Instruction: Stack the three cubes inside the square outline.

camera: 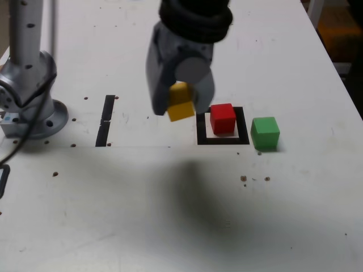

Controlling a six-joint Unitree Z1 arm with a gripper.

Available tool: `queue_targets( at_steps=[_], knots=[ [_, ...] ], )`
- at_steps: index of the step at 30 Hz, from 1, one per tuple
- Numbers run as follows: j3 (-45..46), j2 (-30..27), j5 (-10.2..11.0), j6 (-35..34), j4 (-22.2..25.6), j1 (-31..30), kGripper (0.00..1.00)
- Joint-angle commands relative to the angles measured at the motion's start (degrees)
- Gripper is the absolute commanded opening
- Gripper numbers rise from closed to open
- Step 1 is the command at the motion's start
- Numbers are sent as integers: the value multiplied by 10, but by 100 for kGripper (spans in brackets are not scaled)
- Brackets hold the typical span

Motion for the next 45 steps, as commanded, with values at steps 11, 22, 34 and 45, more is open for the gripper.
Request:
queue_targets(
  at_steps=[11,22,34,45],
  knots=[
    [-31,30,27,47,4,63,24],
    [-34,54,21,94,-8,101,24],
    [-64,98,-7,131,-14,121,24],
    [-68,117,-3,146,-16,135,24]
  ],
)
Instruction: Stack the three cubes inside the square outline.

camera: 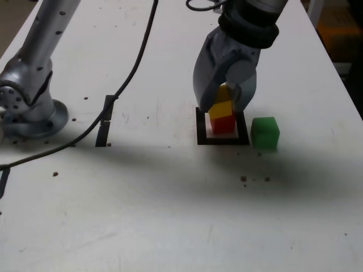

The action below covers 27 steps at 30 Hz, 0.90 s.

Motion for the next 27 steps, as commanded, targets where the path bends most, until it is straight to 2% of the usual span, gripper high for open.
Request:
queue_targets(
  at_steps=[1,16,27],
  knots=[
    [-3,4,1,2,0,2,24],
    [-6,15,4,9,-19,3,32],
    [-6,15,4,10,-6,6,40]
  ],
)
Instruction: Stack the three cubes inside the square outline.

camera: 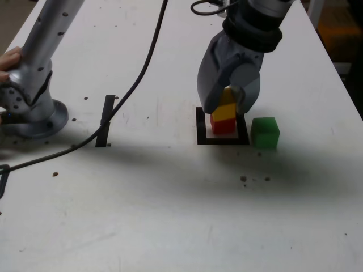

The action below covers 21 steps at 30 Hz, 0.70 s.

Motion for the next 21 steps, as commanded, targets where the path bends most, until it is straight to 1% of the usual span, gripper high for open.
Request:
queue_targets(
  at_steps=[1,8,16,21],
  knots=[
    [-2,2,1,1,7,2,41],
    [-5,2,2,0,15,3,46],
    [-10,6,13,-1,14,3,52],
    [-11,10,14,-3,14,3,57]
  ],
)
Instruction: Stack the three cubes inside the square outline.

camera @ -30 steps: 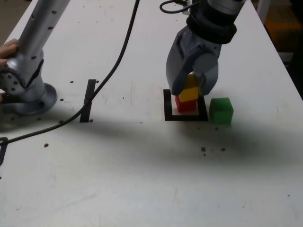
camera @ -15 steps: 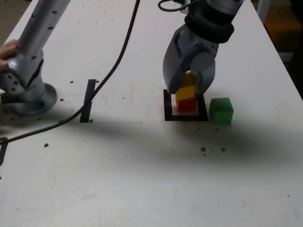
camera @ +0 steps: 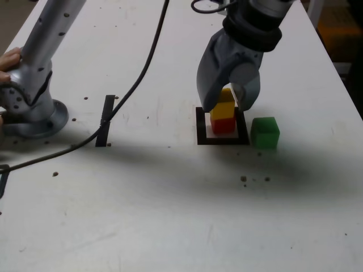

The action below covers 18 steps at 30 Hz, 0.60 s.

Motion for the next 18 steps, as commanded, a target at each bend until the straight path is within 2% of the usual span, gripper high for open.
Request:
queue_targets(
  at_steps=[1,4,8,18],
  knots=[
    [-2,0,1,-1,2,1,58],
    [-3,1,3,-4,3,1,59],
    [-11,-6,20,-15,18,1,61],
    [-12,-51,44,-38,51,-3,62]
  ],
)
